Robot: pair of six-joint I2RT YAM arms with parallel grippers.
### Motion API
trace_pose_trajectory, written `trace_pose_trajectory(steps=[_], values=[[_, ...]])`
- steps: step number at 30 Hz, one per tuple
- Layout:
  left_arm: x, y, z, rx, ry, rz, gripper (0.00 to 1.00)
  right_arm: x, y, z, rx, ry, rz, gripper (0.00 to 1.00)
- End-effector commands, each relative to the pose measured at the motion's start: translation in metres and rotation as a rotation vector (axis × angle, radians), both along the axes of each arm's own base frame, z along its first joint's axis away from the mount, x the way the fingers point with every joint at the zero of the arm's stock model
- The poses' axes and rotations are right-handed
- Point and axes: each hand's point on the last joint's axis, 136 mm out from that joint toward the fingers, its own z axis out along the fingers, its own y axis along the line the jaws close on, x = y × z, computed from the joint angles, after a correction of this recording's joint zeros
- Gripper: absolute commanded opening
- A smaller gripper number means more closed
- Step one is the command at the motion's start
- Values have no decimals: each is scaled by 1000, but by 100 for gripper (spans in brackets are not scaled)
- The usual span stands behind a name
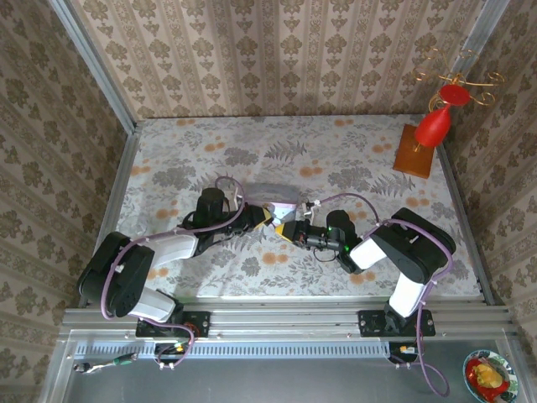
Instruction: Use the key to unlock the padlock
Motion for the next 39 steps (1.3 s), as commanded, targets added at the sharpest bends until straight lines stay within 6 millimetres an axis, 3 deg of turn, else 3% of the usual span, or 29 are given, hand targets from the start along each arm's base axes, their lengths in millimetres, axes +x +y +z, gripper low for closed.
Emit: trace_pose_trajectory(steps=[1,33,39], values=[[-16,-16,26,-99,-48,-95,6,19,-9,2,11,-2,-84,0],[-20,-32,36,-164,-84,-120,6,31,-21,9,49,31,-135,1],[-20,-32,35,-163,-84,-117,6,32,-24,12,53,22,-139,5]])
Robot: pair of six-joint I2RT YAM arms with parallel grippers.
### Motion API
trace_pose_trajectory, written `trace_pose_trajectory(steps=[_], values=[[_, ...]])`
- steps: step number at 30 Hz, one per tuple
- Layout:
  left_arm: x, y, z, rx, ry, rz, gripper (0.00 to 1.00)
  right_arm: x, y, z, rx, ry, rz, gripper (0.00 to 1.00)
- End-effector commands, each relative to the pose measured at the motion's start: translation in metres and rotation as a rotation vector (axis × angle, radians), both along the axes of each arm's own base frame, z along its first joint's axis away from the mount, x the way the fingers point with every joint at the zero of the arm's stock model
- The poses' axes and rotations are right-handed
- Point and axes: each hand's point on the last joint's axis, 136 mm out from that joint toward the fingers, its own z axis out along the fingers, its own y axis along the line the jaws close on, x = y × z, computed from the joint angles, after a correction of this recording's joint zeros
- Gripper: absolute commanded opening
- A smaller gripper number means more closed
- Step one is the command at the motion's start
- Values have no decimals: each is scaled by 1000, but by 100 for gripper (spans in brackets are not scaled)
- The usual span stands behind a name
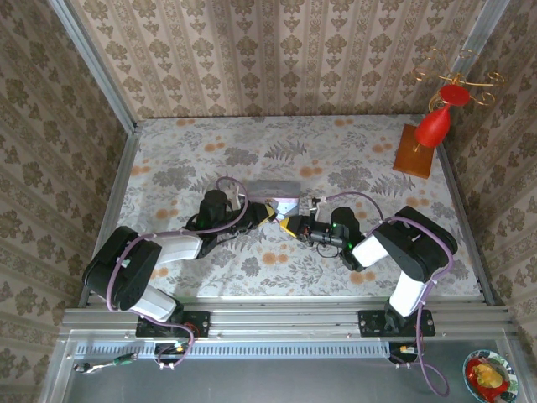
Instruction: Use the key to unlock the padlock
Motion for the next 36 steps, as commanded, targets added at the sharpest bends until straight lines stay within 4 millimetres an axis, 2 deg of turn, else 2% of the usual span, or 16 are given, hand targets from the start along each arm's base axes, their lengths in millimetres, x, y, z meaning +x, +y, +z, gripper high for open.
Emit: trace_pose_trajectory(steps=[1,14,36], values=[[-28,-21,31,-107,-74,-166,6,17,-11,7,8,-23,-86,5],[-25,-22,34,-122,-87,-151,6,19,-14,2,5,2,-111,5],[-35,-44,38,-172,-93,-207,6,35,-18,29,84,5,-120,0]])
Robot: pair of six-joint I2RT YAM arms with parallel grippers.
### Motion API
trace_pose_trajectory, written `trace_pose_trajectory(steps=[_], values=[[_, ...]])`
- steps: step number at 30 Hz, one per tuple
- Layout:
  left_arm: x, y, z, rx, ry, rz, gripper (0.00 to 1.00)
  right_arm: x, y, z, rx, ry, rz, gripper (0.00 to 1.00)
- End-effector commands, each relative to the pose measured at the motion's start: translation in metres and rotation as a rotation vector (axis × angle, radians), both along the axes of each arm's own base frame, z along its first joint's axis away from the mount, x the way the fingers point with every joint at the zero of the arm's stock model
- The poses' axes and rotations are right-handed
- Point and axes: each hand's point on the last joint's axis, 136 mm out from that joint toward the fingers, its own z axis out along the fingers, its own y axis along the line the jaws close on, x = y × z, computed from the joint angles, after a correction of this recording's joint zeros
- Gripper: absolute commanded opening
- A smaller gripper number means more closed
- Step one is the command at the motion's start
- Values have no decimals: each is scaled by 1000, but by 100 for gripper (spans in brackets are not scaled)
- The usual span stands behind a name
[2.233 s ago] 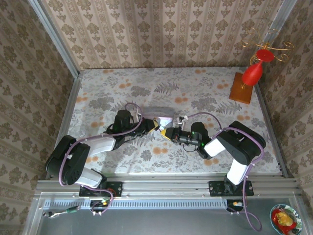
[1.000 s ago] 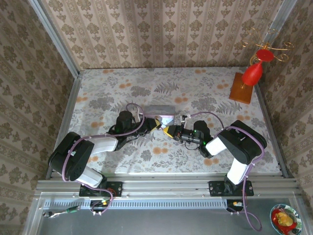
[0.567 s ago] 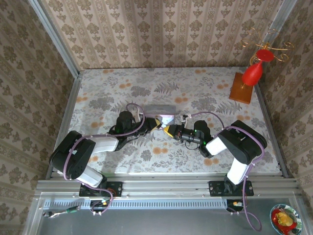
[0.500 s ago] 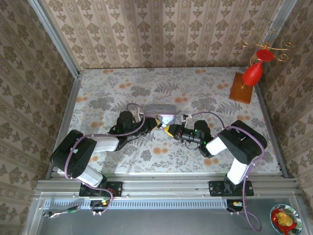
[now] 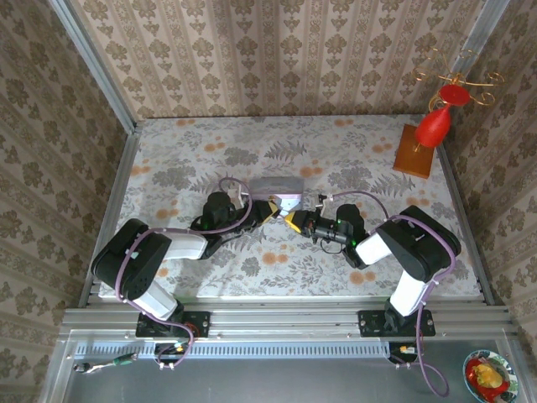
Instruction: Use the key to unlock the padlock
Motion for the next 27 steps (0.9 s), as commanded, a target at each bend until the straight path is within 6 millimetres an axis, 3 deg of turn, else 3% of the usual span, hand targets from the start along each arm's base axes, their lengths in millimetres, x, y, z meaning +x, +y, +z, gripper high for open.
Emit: trace_pose_trajectory(steps=[1,13,18,27], values=[[-43,-33,37,-112,-77,-241,6,21,-1,25,41,-55,-61,0],[-38,-35,35,-123,-58,-200,4,24,0,17,36,-27,-73,0],[-34,-41,44,-158,-61,-161,4,26,-3,9,25,-7,-100,0],[-40,-46,44,-179,-60,-181,4,34,0,27,60,-41,-94,0]])
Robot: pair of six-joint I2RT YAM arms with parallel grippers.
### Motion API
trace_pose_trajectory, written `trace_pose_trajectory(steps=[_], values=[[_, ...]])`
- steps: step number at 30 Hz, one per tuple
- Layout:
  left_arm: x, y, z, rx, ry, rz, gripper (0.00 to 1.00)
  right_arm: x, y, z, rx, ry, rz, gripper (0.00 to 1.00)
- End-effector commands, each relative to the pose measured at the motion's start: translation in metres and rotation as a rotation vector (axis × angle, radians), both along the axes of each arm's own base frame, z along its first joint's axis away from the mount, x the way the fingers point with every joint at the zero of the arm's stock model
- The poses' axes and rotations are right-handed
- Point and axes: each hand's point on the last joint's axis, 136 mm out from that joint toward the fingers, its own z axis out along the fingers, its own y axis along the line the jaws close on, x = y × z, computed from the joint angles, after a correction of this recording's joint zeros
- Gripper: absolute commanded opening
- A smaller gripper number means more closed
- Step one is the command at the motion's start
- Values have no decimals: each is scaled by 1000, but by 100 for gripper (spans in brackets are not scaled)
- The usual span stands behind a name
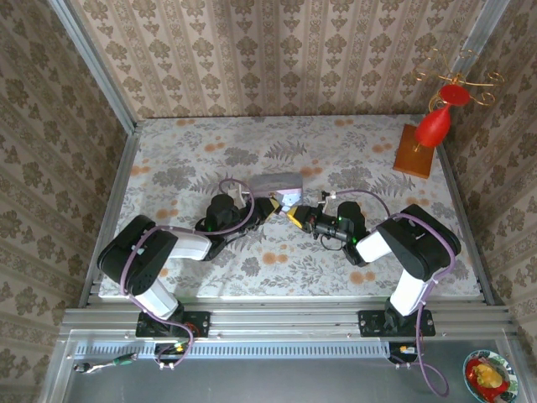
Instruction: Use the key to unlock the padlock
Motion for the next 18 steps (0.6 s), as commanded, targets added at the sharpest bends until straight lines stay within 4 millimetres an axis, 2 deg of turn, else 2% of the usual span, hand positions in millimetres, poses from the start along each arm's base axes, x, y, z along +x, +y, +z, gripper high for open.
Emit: trace_pose_trajectory(steps=[1,7,12,18], values=[[-53,-41,42,-135,-78,-277,4,21,5,25,43,-64,-37,0],[-53,-43,36,-105,-74,-283,6,18,9,30,41,-87,-5,0],[-51,-43,23,-43,-59,-285,7,10,10,15,5,-65,12,0],[-45,-28,-16,145,7,-239,7,-7,-3,-14,-121,-15,1,0]])
